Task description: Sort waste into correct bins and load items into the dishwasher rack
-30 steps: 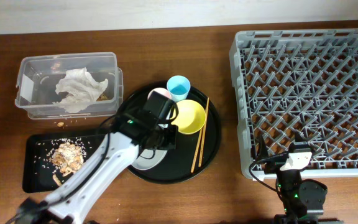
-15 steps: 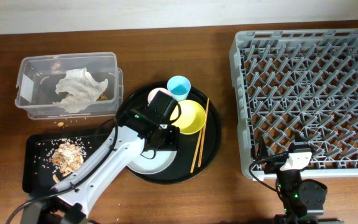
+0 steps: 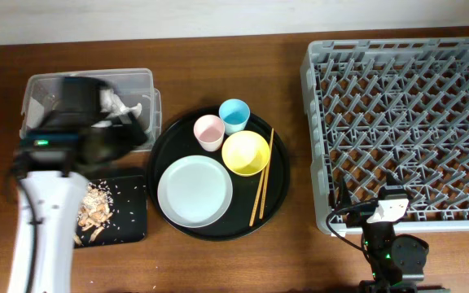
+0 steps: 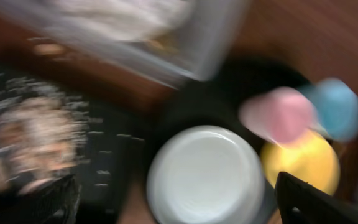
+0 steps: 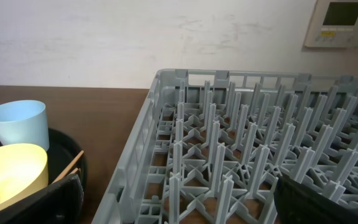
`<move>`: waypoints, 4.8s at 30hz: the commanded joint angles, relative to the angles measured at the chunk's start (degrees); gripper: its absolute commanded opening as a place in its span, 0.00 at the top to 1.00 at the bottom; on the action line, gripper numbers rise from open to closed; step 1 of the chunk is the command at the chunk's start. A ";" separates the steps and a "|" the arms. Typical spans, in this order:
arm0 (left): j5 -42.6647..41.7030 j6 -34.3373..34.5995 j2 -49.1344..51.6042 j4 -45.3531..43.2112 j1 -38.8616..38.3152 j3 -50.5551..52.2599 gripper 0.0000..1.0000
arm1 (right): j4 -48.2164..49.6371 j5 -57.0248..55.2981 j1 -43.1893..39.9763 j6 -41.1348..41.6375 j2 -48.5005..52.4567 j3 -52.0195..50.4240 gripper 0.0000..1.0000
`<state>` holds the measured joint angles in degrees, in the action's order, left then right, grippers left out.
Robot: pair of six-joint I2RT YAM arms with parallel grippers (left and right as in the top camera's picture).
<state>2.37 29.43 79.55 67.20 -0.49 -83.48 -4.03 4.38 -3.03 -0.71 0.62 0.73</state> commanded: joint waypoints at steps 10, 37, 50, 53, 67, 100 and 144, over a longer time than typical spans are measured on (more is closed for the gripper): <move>1.09 -0.35 -0.76 4.92 18.88 -0.46 0.01 | -0.09 -0.11 -0.37 -0.37 -0.42 -0.42 0.01; 1.09 -0.35 -0.76 4.90 18.88 -0.46 0.01 | 3.63 13.11 -0.37 11.72 -0.44 -0.42 0.01; 1.09 -0.35 -0.76 4.92 18.88 -0.46 0.01 | 32.50 35.82 -0.39 70.73 -0.13 5.51 0.02; 1.09 -0.35 -0.76 4.92 18.88 -0.46 0.01 | 15.28 32.94 -0.39 58.86 5.35 18.91 0.02; 1.09 -0.35 -0.76 4.92 18.88 -0.46 0.01 | -60.02 9.55 20.17 9.97 69.13 88.94 0.01; 1.09 -0.35 -0.76 4.92 18.88 -0.46 0.01 | -49.31 -10.36 45.40 10.19 114.25 88.98 0.27; 1.09 -0.35 -0.76 4.90 18.88 -0.46 0.01 | -55.30 -10.45 43.34 10.14 97.15 92.94 0.96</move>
<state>3.27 29.41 79.55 72.05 18.09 -83.48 -57.67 -5.93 41.80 9.02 104.84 88.27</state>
